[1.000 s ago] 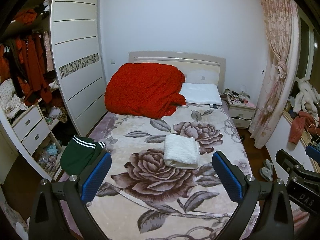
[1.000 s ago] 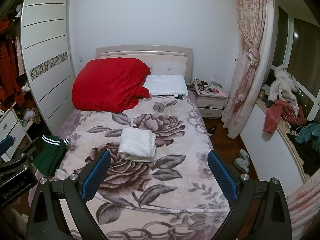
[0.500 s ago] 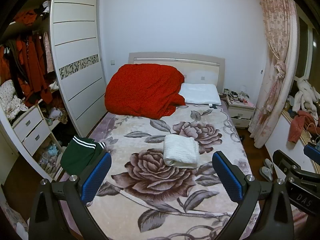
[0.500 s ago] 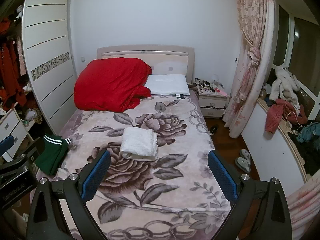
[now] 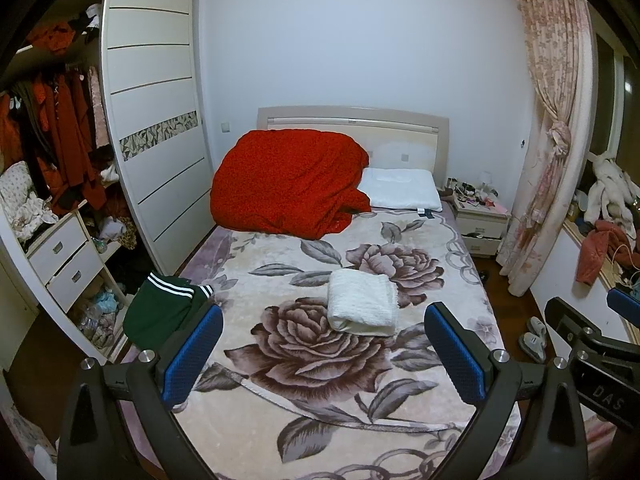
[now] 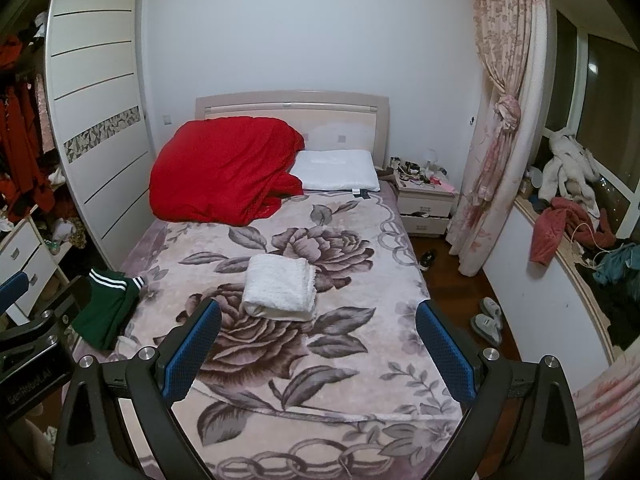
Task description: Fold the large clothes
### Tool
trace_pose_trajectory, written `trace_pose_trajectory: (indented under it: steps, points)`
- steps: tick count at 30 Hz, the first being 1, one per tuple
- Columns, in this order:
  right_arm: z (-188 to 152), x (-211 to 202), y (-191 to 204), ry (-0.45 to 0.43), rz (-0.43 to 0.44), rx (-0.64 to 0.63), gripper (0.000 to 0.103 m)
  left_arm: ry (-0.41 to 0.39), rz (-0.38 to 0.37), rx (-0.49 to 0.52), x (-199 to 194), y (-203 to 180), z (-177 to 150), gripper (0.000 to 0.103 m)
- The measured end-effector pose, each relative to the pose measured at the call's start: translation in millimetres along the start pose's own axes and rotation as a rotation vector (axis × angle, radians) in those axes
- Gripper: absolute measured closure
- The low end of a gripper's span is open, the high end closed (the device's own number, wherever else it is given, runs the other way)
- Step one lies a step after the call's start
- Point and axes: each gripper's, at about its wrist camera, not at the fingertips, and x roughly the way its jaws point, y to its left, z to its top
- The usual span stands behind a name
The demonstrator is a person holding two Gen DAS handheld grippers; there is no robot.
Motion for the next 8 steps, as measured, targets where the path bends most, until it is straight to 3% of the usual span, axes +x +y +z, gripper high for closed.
trace_pose_trajectory:
  steps: [8]
  points:
    - [-3.1, -2.4, 1.9, 0.001, -0.001, 0.000, 0.004, -0.009, 0.012, 0.001, -7.4, -0.9, 1.9, 0.000]
